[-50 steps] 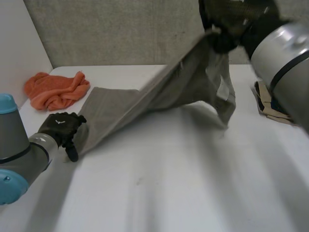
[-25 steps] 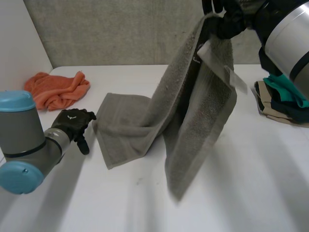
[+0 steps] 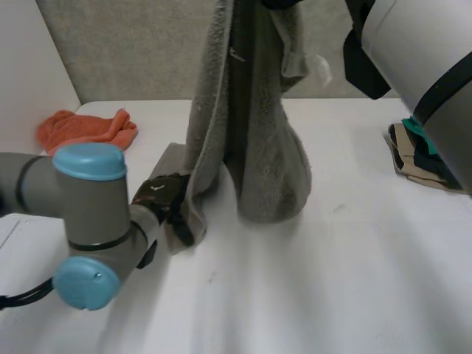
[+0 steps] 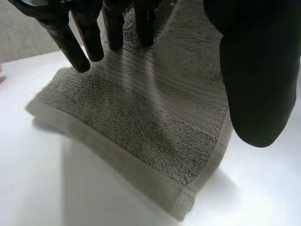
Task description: Fold the laundry.
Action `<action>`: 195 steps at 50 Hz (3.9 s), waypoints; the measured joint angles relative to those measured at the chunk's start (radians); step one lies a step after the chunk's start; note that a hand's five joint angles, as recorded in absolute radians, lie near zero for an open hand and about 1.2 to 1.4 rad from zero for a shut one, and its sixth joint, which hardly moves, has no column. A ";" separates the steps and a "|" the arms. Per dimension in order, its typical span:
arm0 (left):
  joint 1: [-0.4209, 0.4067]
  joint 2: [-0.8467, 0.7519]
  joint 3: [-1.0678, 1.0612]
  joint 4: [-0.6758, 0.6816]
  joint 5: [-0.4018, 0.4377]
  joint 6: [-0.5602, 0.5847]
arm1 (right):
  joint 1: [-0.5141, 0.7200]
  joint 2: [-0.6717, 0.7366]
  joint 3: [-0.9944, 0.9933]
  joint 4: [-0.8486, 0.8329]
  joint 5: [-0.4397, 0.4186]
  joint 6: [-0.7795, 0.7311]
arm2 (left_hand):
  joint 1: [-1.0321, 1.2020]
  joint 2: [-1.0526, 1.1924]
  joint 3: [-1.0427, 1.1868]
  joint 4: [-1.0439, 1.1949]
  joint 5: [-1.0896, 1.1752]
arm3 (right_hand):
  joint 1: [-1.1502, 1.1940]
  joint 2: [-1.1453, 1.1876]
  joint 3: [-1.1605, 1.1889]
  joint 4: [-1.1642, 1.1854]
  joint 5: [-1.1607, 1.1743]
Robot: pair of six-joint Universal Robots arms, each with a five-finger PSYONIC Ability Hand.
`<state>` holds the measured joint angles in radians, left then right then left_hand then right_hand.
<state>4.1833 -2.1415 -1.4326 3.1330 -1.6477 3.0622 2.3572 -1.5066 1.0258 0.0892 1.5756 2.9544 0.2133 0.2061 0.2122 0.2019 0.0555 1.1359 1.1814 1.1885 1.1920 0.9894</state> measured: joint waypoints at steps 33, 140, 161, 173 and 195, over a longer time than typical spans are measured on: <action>0.013 0.033 0.203 0.063 0.028 -0.477 | -0.047 0.006 0.083 -0.005 0.036 0.019 | 0.930 0.985 0.968 0.991 0.921 | 0.000 0.000 0.000 0.000 0.000; 0.386 0.117 0.210 -0.599 0.416 0.634 | -0.326 0.361 0.248 -0.092 0.000 -0.623 | 0.878 0.978 0.969 0.976 0.918 | 0.000 0.000 0.003 0.000 0.025; 0.396 0.071 0.122 -0.388 0.230 0.558 | -0.299 0.474 0.341 -0.244 0.076 -0.612 | 0.349 0.354 0.351 0.354 0.324 | 0.000 0.000 0.003 0.000 0.025; 0.400 0.093 0.043 -0.365 0.206 0.581 | -0.289 0.477 0.336 -0.241 0.075 -0.631 | 0.503 0.490 0.482 0.497 0.466 | 0.000 0.000 0.003 0.000 0.025; 0.346 0.003 0.747 -0.073 0.111 0.675 | -0.338 0.600 -0.117 -0.694 0.076 -0.648 | 0.950 0.989 0.974 0.992 0.938 | 0.000 0.000 0.003 0.000 0.025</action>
<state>4.5296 -2.1383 -0.6858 3.0596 -1.5369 3.7369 2.0196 -0.9062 0.9087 -0.6051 1.6519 2.3060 1.1631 1.1946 1.1858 1.1937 0.9937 1.1360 1.1814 1.1916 1.1920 1.0141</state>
